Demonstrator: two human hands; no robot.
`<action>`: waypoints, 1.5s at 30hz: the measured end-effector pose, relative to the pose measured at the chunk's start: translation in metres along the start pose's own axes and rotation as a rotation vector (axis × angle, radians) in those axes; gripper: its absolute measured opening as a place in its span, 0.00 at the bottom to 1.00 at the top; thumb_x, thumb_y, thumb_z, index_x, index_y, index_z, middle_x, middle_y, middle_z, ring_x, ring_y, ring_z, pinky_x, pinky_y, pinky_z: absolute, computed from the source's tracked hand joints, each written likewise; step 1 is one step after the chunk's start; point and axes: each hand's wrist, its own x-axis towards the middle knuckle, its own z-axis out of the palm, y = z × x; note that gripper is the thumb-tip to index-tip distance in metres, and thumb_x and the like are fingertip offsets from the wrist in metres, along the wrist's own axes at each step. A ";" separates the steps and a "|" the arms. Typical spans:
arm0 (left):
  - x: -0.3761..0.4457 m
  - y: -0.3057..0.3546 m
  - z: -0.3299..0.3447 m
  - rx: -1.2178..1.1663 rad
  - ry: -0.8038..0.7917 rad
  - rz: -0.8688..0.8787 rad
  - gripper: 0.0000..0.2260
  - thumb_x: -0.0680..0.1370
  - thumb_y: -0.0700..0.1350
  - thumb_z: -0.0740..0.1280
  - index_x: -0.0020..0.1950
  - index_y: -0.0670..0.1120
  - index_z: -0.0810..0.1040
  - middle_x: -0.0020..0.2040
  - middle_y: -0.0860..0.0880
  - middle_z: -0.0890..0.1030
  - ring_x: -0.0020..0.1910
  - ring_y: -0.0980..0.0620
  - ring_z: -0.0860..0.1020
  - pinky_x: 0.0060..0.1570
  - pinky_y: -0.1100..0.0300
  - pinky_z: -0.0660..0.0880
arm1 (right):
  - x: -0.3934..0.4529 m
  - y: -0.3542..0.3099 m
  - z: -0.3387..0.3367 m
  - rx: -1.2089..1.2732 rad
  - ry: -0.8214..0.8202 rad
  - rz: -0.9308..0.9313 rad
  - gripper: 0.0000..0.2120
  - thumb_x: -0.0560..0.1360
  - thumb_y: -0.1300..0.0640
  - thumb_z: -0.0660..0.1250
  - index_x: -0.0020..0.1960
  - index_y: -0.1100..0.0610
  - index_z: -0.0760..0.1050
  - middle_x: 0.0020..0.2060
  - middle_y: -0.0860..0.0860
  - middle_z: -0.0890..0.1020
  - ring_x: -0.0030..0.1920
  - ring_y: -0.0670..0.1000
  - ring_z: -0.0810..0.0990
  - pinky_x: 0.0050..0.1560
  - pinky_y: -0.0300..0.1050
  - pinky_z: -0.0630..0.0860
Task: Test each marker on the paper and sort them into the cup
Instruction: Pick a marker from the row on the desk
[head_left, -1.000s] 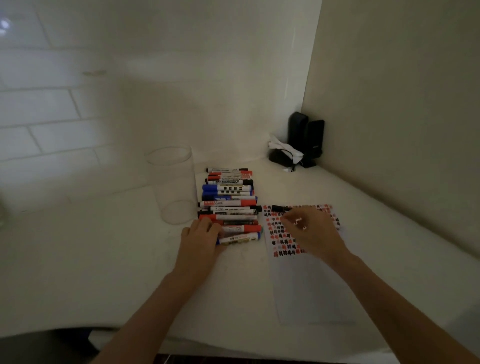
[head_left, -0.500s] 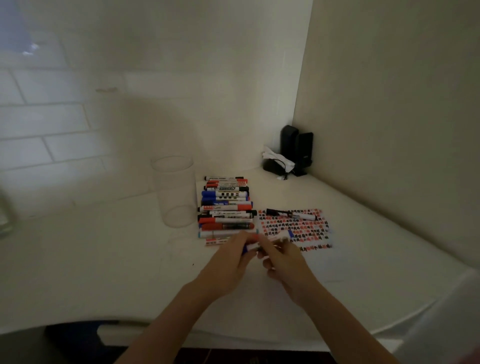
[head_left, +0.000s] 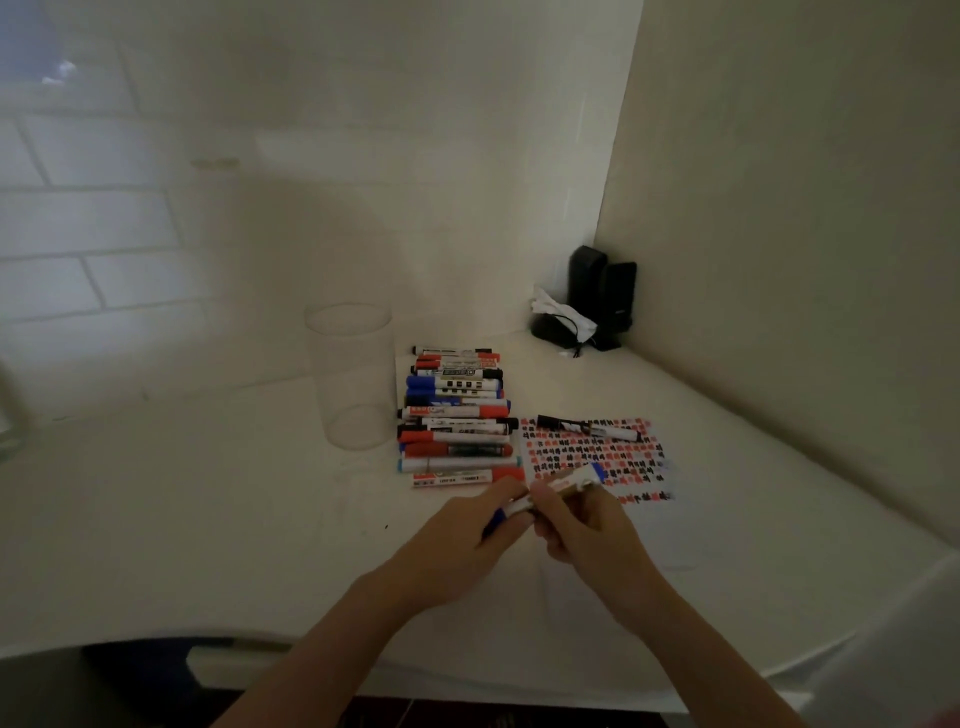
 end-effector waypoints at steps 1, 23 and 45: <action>0.001 0.001 0.000 -0.006 -0.002 -0.001 0.13 0.81 0.53 0.58 0.65 0.54 0.70 0.46 0.58 0.77 0.41 0.64 0.76 0.43 0.70 0.73 | 0.000 0.001 -0.002 0.017 -0.002 -0.006 0.15 0.77 0.51 0.65 0.39 0.60 0.78 0.28 0.51 0.76 0.29 0.50 0.70 0.30 0.40 0.67; 0.026 -0.046 0.027 0.494 -0.021 -0.073 0.28 0.68 0.75 0.53 0.62 0.64 0.70 0.54 0.54 0.65 0.54 0.56 0.65 0.60 0.58 0.65 | 0.035 0.025 -0.046 -0.133 0.224 0.064 0.11 0.76 0.52 0.67 0.39 0.58 0.80 0.31 0.54 0.82 0.29 0.49 0.77 0.27 0.40 0.71; 0.028 -0.049 0.030 0.450 0.044 -0.097 0.28 0.66 0.75 0.57 0.60 0.63 0.73 0.54 0.55 0.67 0.54 0.56 0.66 0.58 0.60 0.65 | 0.035 0.052 -0.033 -0.545 0.273 -0.110 0.05 0.73 0.50 0.70 0.41 0.48 0.76 0.33 0.36 0.77 0.35 0.30 0.77 0.35 0.23 0.70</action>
